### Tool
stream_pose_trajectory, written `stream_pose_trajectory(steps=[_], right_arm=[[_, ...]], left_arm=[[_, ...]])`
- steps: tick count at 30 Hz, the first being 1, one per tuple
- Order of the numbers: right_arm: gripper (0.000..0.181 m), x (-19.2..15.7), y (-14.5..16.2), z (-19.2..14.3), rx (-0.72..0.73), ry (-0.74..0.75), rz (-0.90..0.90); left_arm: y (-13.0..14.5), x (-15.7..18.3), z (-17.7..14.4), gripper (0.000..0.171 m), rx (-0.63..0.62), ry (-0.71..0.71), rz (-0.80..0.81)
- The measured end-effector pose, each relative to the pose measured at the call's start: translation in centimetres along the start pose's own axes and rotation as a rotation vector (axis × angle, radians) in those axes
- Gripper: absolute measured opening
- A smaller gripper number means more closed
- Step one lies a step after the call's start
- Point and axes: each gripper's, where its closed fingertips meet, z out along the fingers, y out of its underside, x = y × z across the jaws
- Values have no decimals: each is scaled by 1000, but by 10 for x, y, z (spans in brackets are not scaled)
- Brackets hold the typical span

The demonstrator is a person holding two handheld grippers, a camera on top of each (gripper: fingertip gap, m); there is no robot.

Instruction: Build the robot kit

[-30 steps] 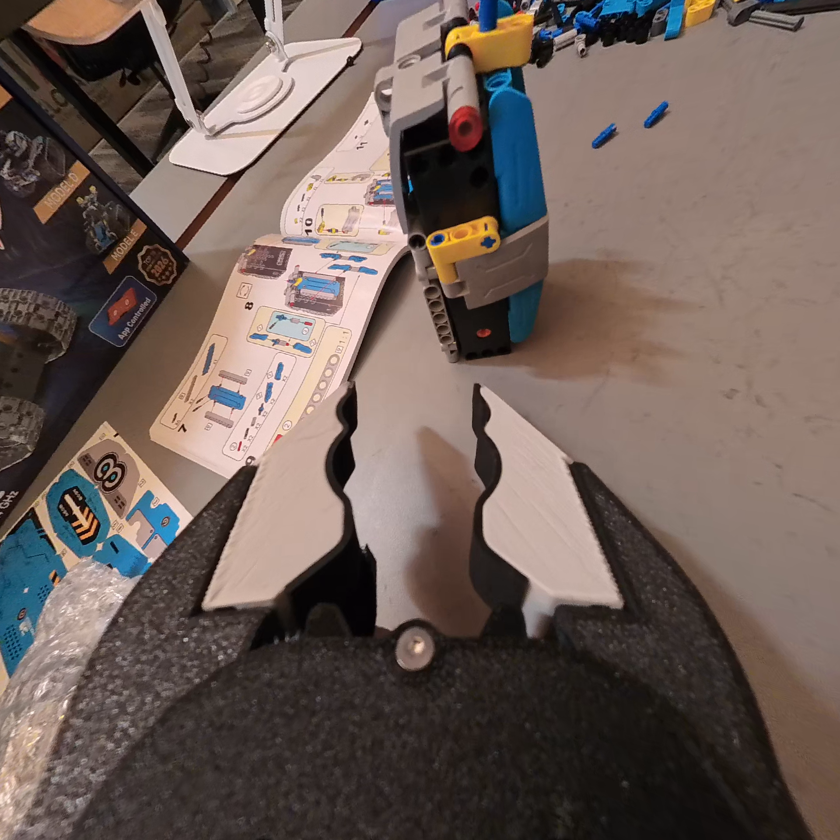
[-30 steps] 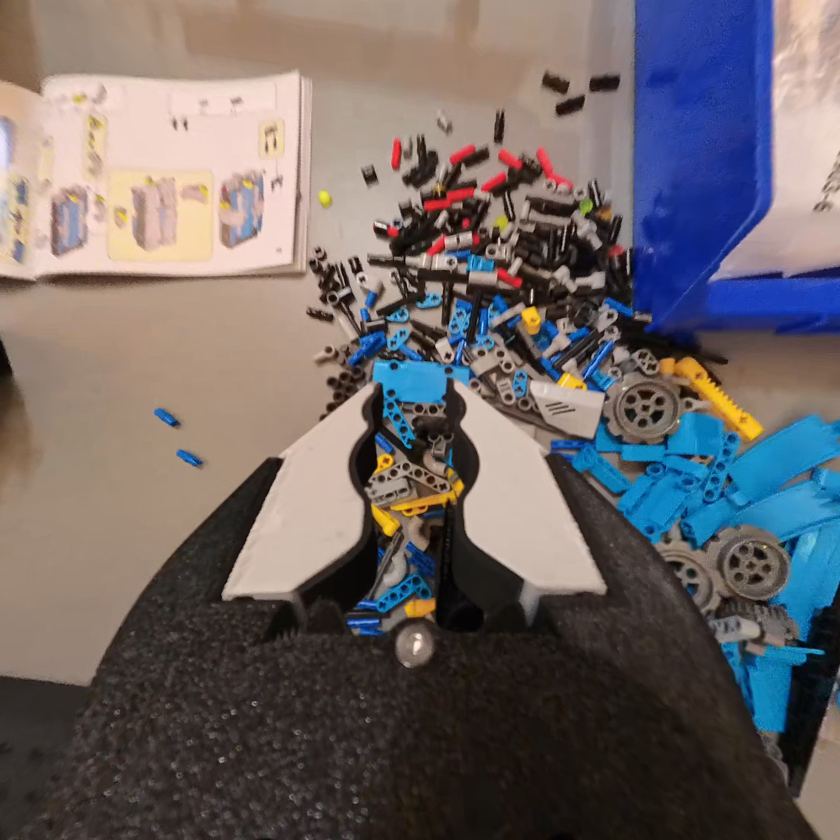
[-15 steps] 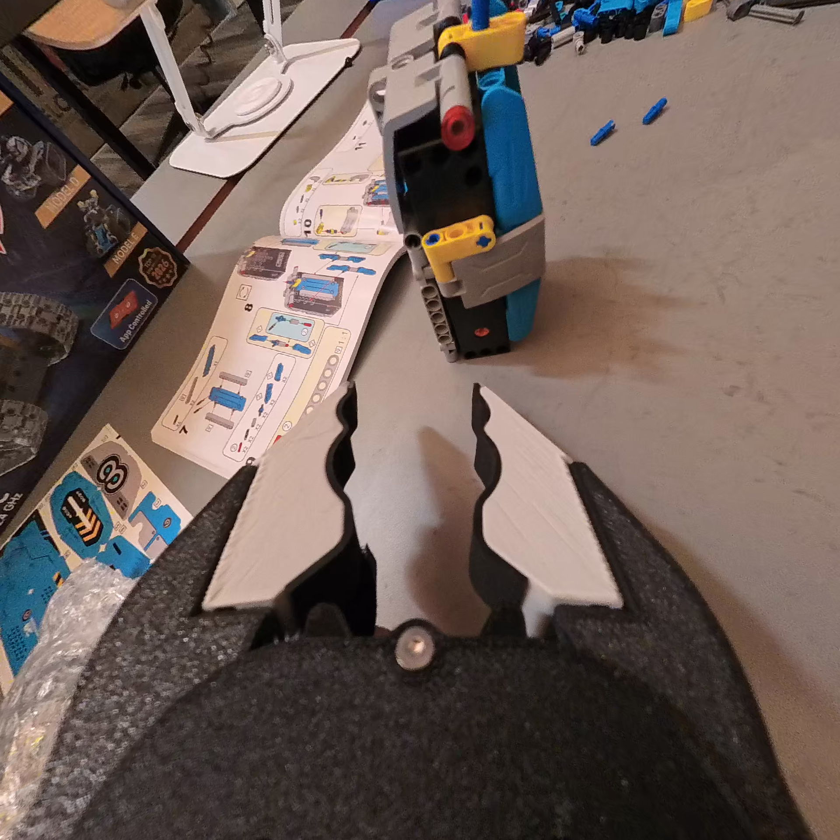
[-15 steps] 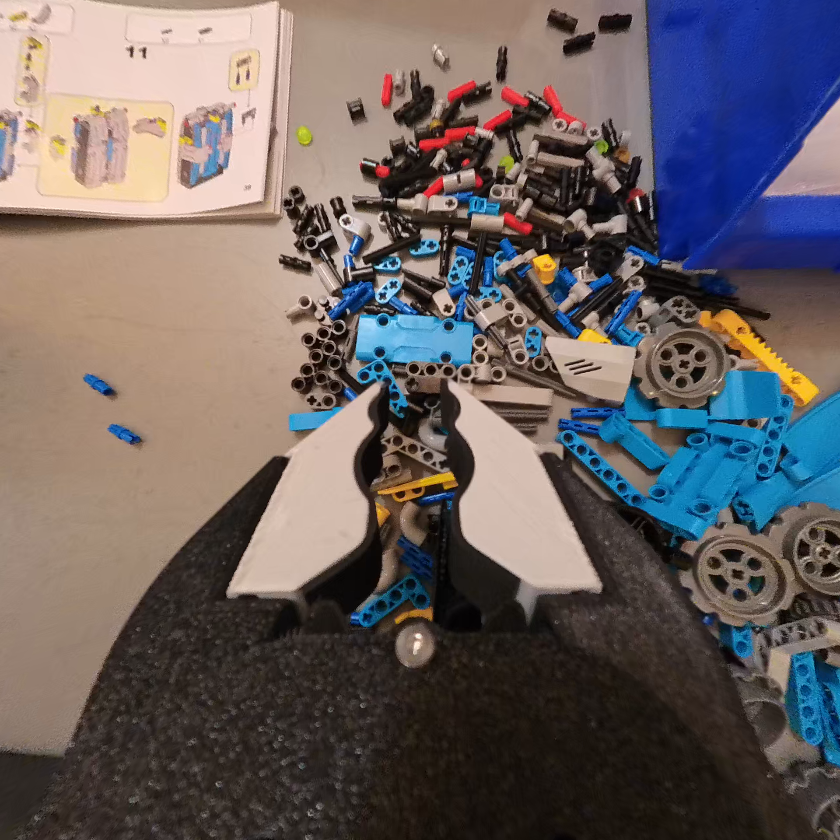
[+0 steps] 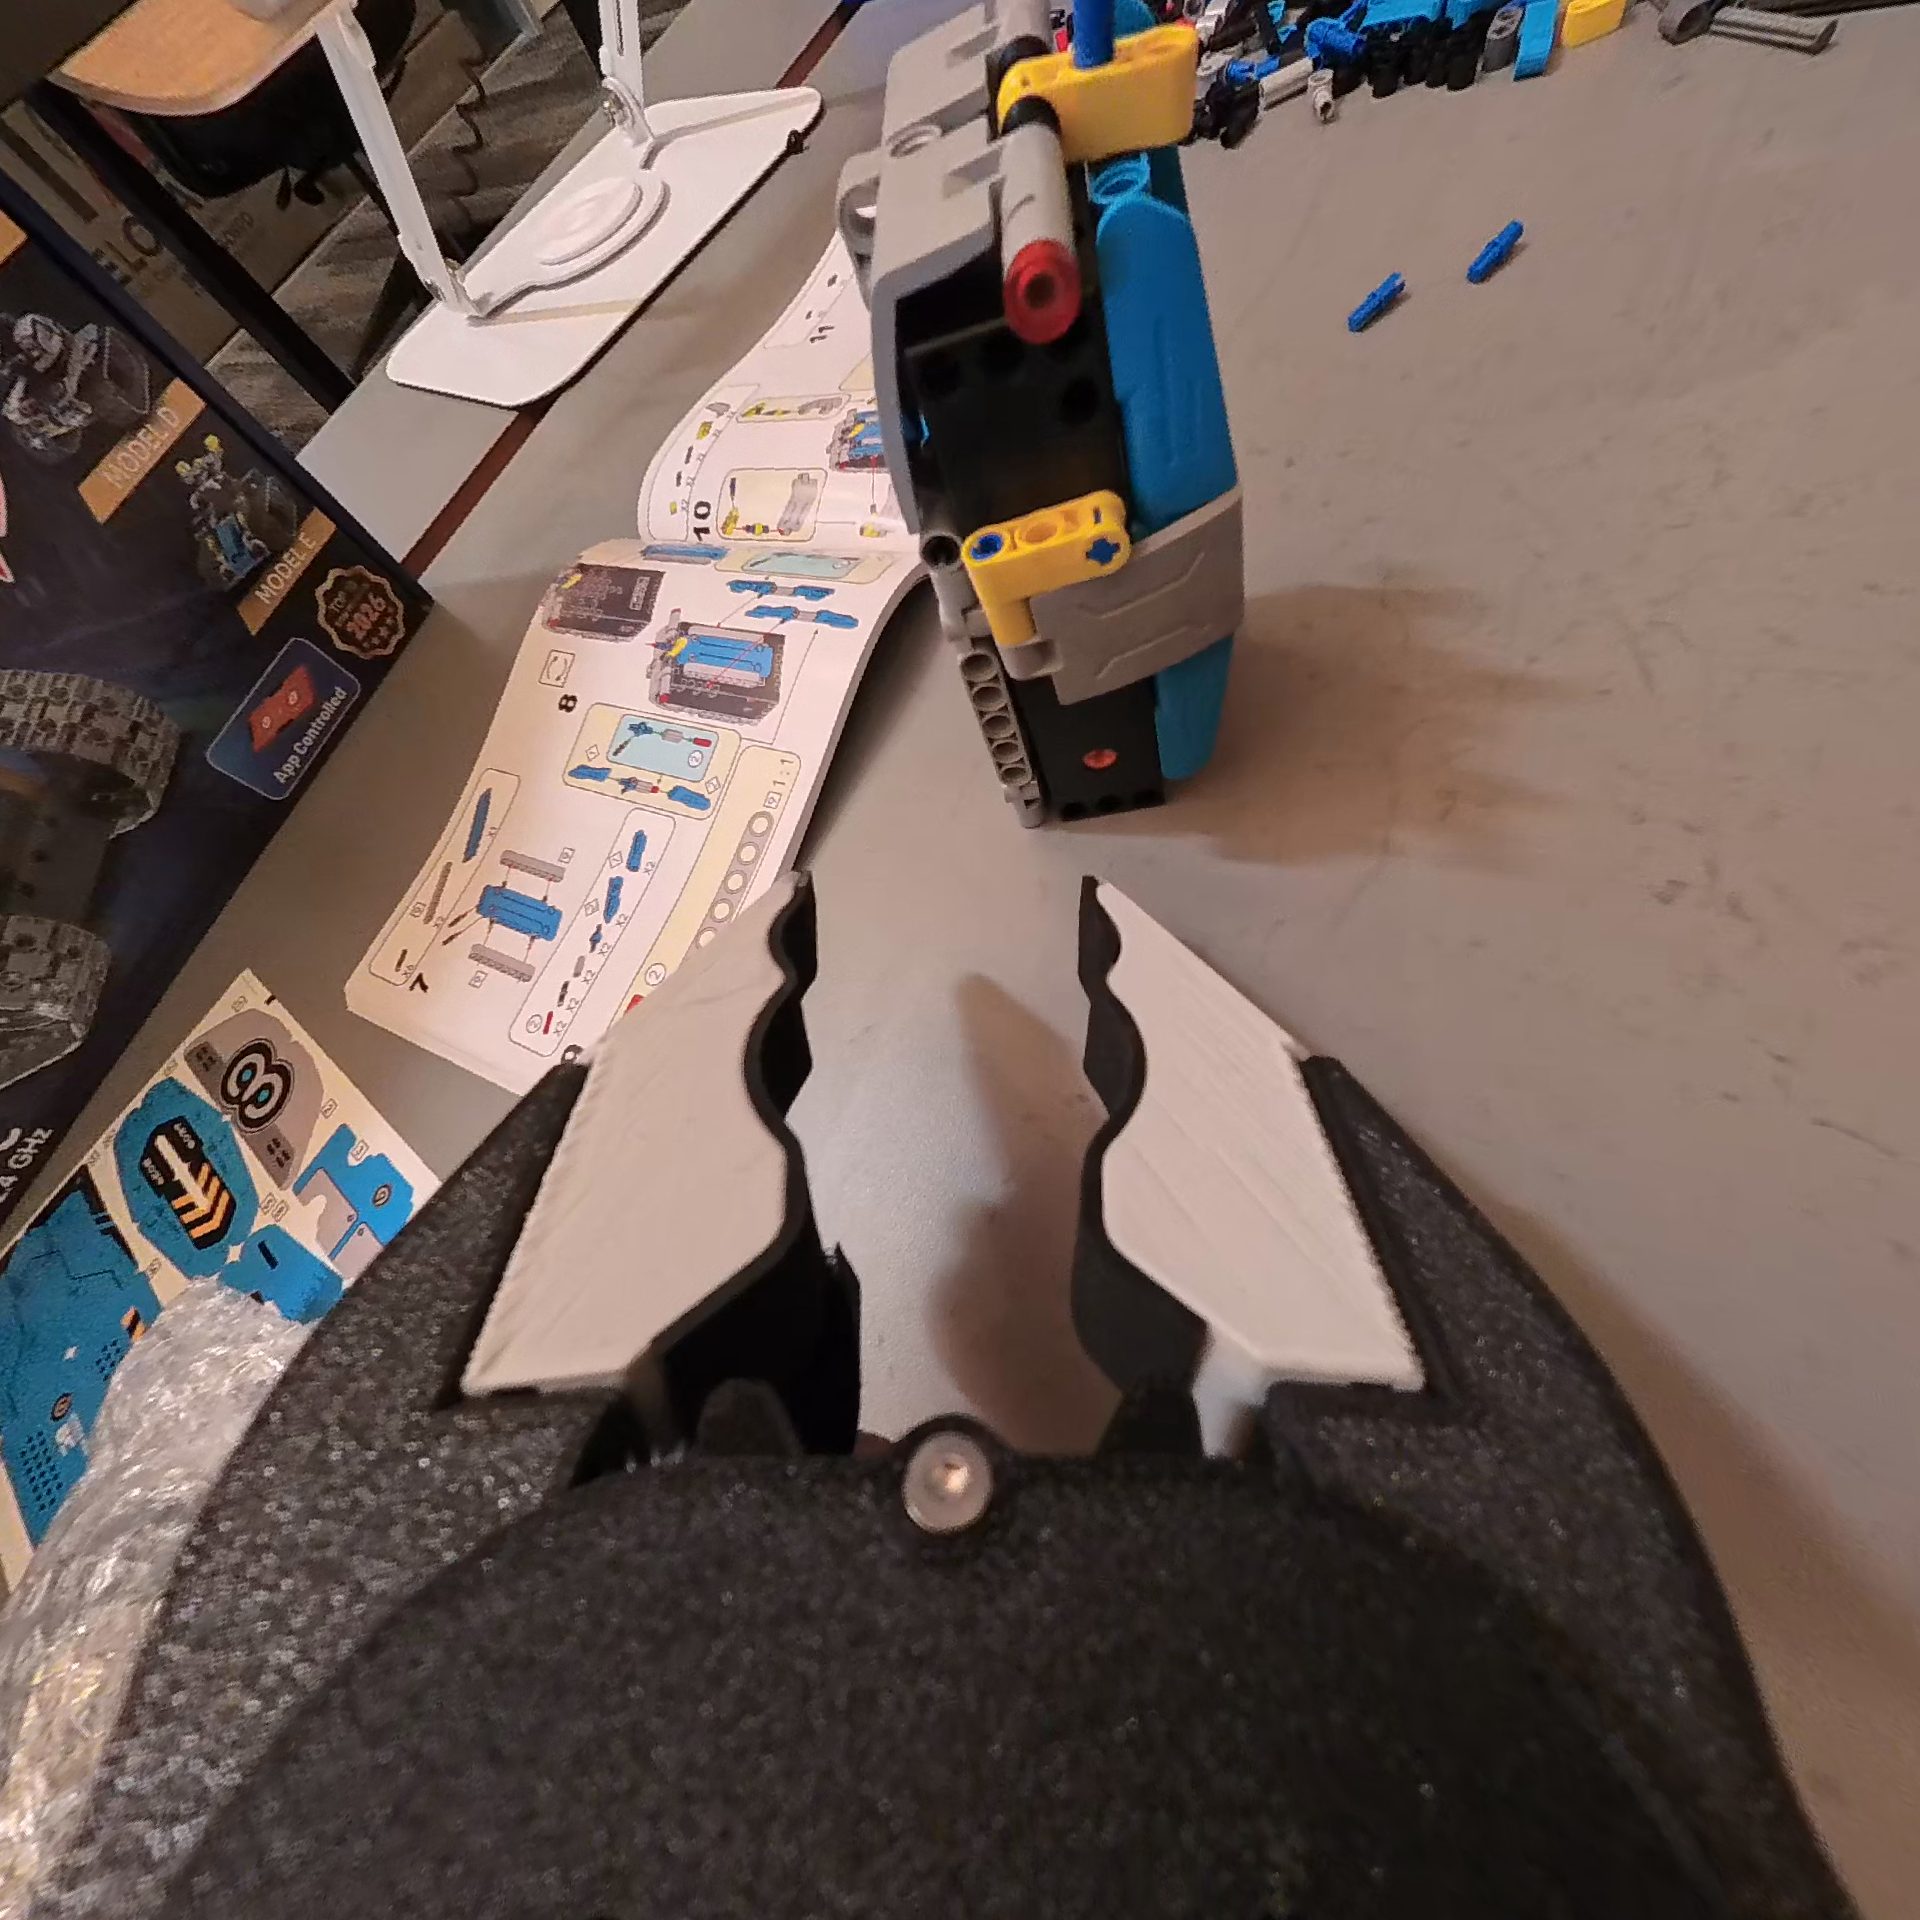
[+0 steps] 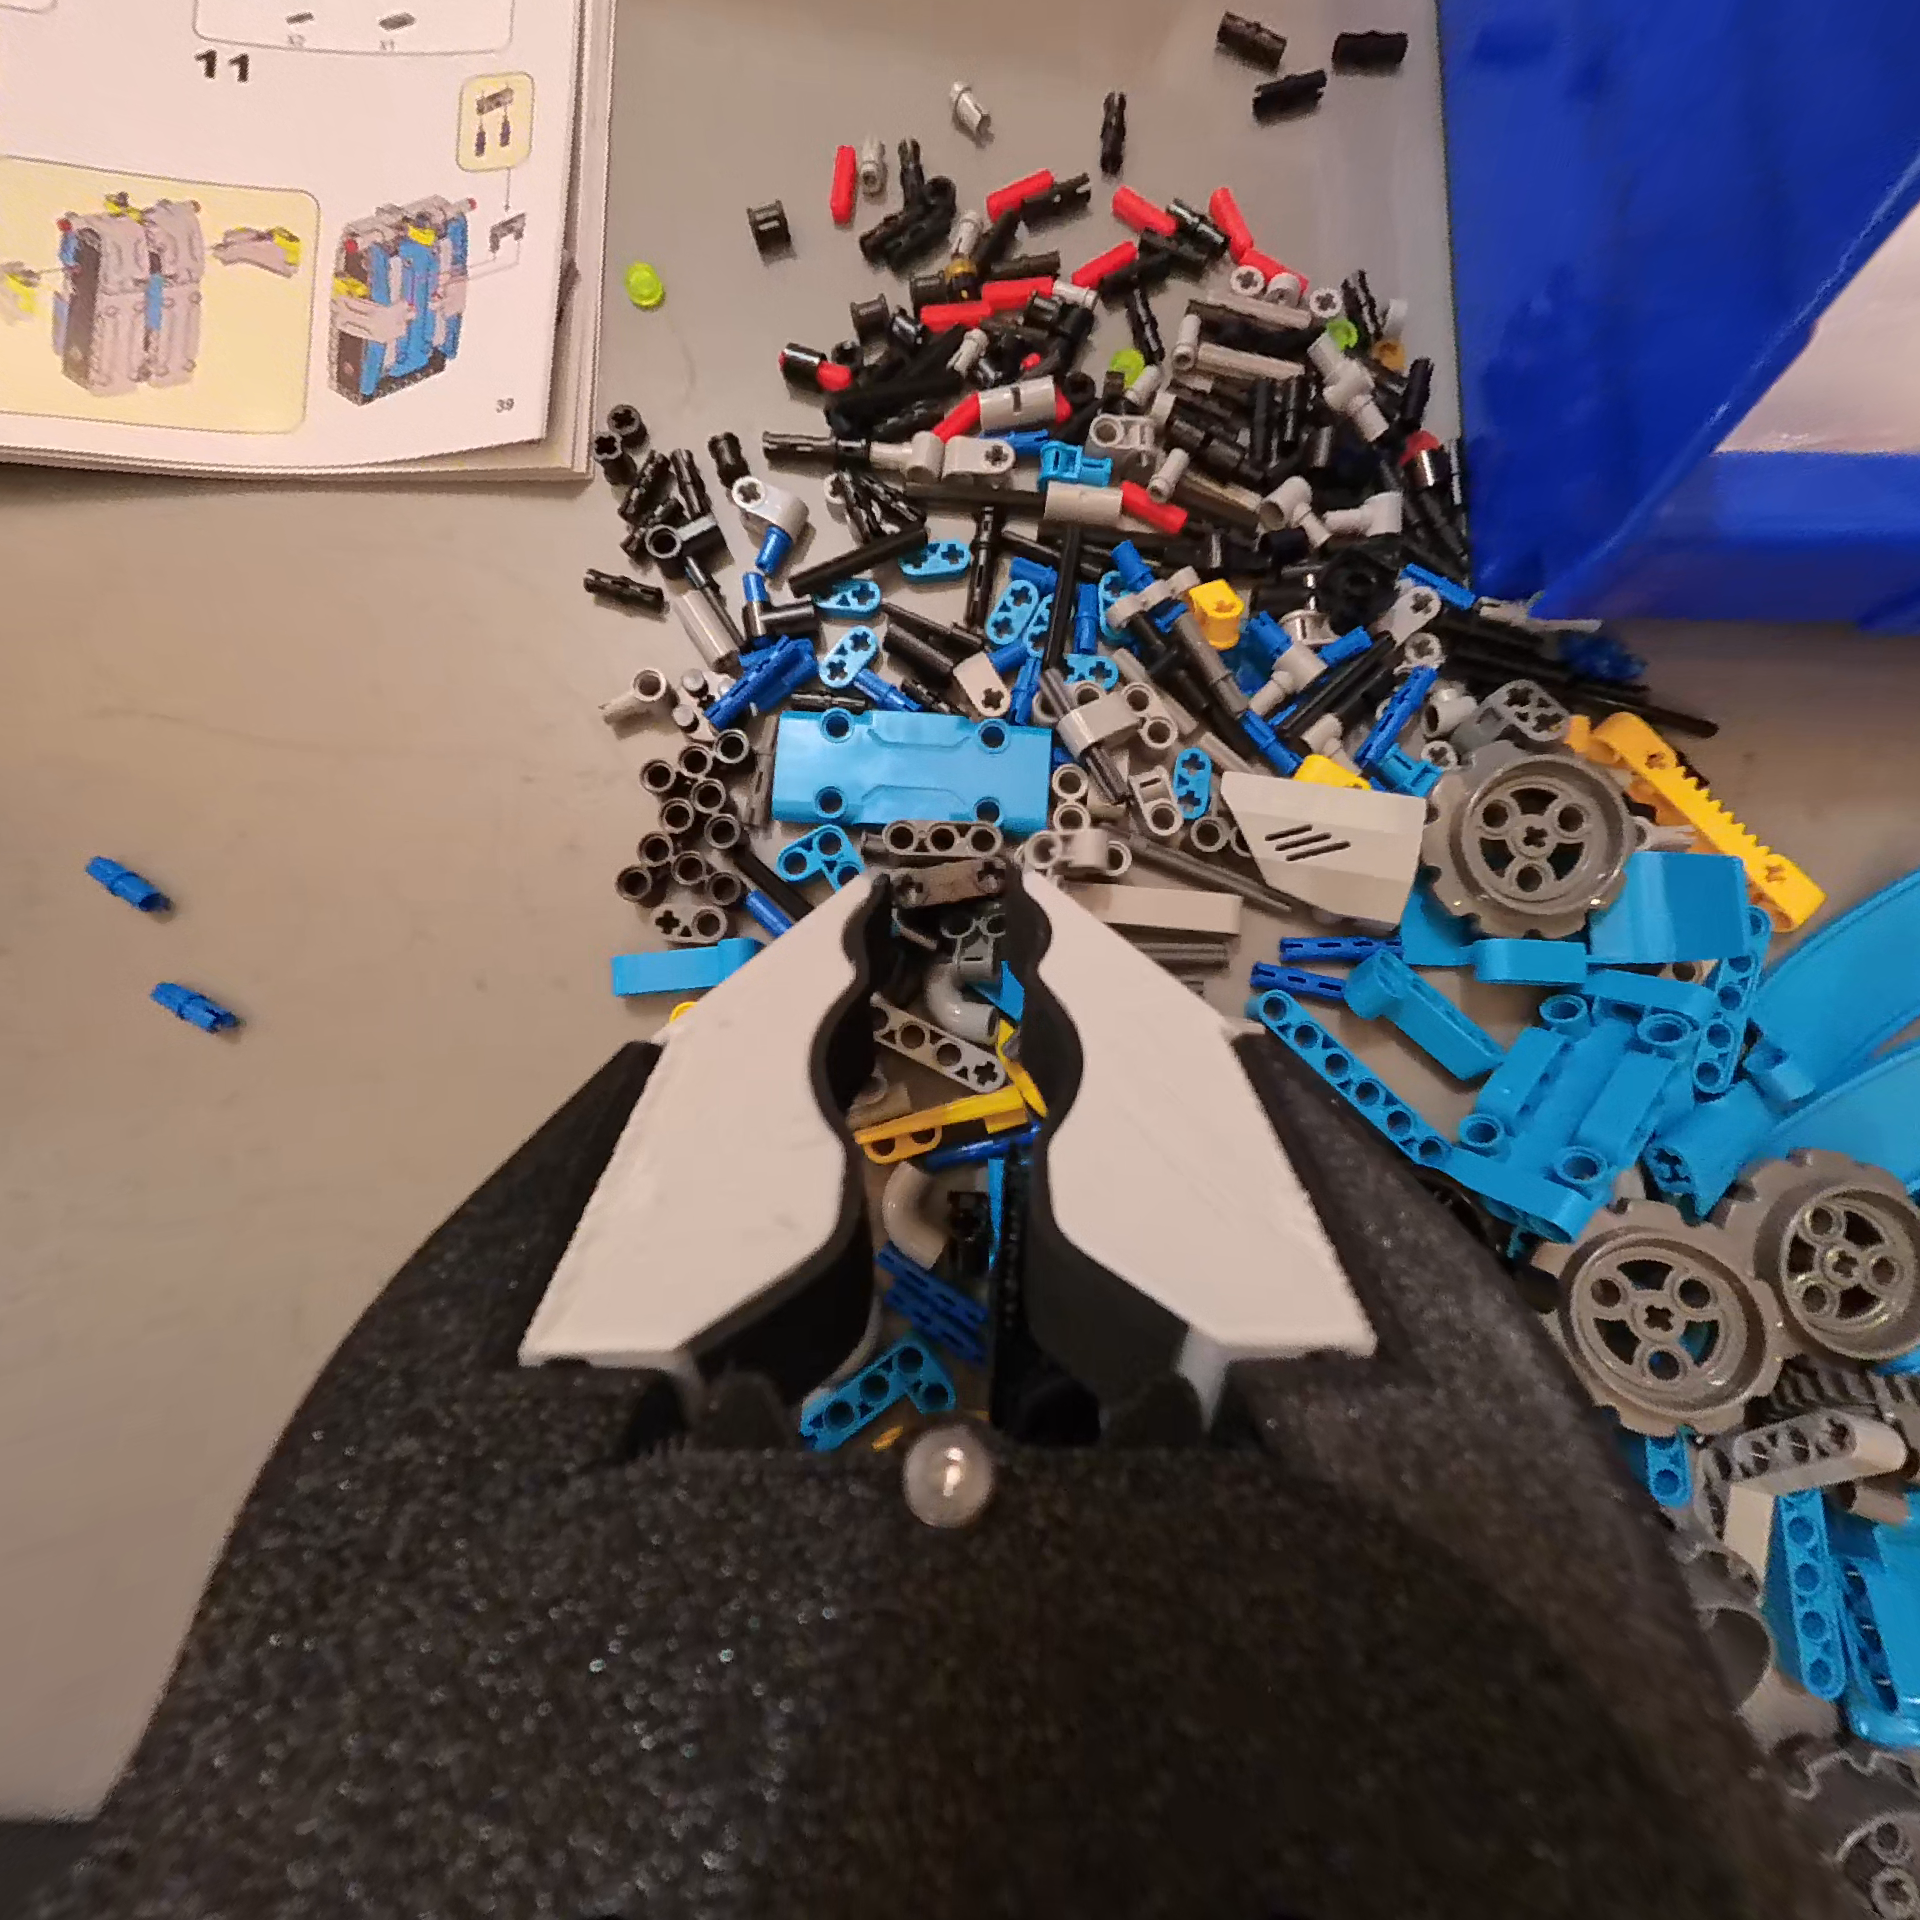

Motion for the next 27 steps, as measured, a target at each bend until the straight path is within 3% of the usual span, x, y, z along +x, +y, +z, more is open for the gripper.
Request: stream_pose_trajectory(steps=[5,7,14,18,27], right_arm=[[21,-1,0,-1,8,-33,11],[0,-2,-4,-5,41,-72,27],[0,5,-14,-15,116,-85,71],[25,5,-3,-4,49,-70,63],[29,8,-1,0,22,-31,31]], left_arm=[[0,0,0,50,0,1,-1],[0,0,0,50,0,1,-1],[0,0,0,50,1,1,-1],[0,0,0,50,0,1,0],[0,0,0,50,-1,1,3]])
